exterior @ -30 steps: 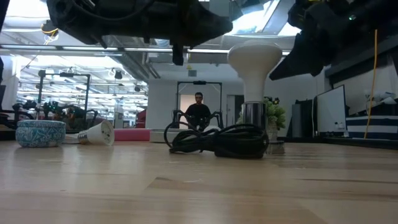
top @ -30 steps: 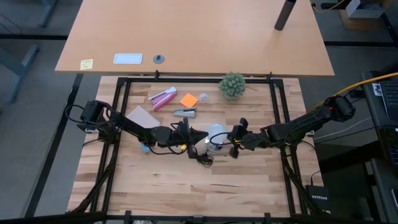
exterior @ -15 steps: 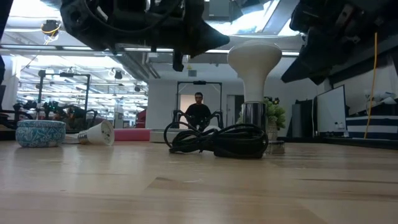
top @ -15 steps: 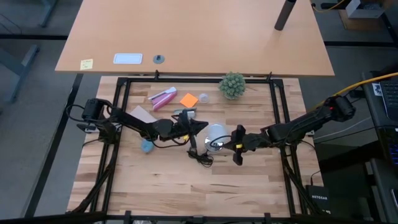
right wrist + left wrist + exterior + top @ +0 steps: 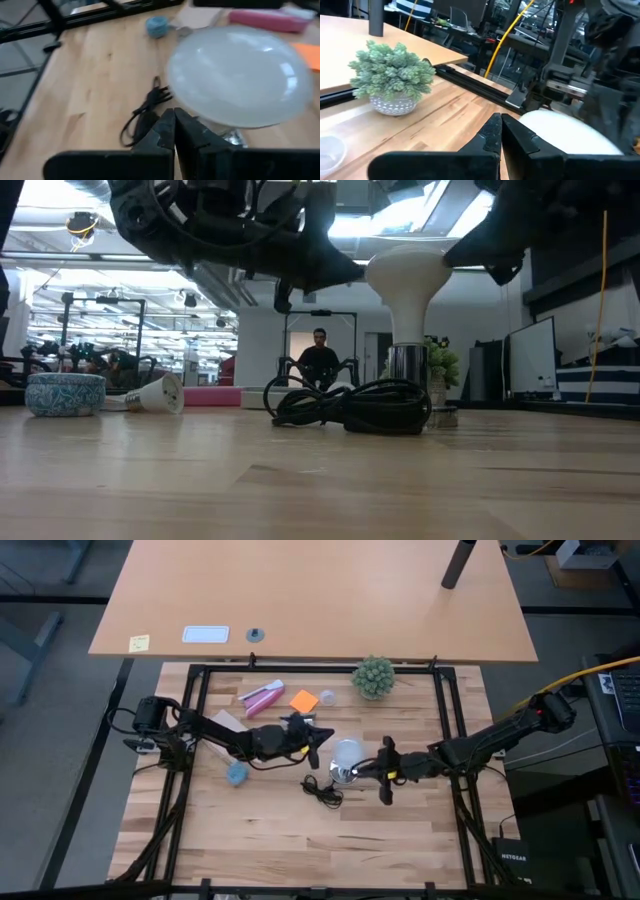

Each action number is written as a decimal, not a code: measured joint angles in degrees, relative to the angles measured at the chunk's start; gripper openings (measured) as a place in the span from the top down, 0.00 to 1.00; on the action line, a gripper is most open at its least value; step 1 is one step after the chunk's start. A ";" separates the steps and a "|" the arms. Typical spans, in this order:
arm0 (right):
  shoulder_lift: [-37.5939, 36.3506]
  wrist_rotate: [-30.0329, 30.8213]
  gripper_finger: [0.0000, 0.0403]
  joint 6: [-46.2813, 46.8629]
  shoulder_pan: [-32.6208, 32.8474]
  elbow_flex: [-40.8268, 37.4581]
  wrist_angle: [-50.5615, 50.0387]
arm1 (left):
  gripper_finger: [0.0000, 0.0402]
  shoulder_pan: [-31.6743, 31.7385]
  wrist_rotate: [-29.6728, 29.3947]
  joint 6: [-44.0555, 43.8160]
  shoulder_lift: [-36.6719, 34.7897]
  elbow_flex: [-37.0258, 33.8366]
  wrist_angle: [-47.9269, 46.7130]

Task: Screw lightbulb
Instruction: Remove the lightbulb from the lamp

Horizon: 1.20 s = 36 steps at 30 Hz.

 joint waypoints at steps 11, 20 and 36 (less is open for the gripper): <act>-0.02 5.42 0.99 0.08 0.02 0.00 -0.88 | 1.00 -2.32 1.29 -0.44 0.00 1.20 -3.88; -0.02 8.72 0.99 1.54 0.11 0.00 -3.28 | 1.00 -4.30 0.68 -0.48 -0.11 1.20 -4.29; 0.00 22.47 0.99 4.67 -0.08 0.01 -5.77 | 1.00 -7.38 2.57 -1.70 -0.02 1.26 -5.00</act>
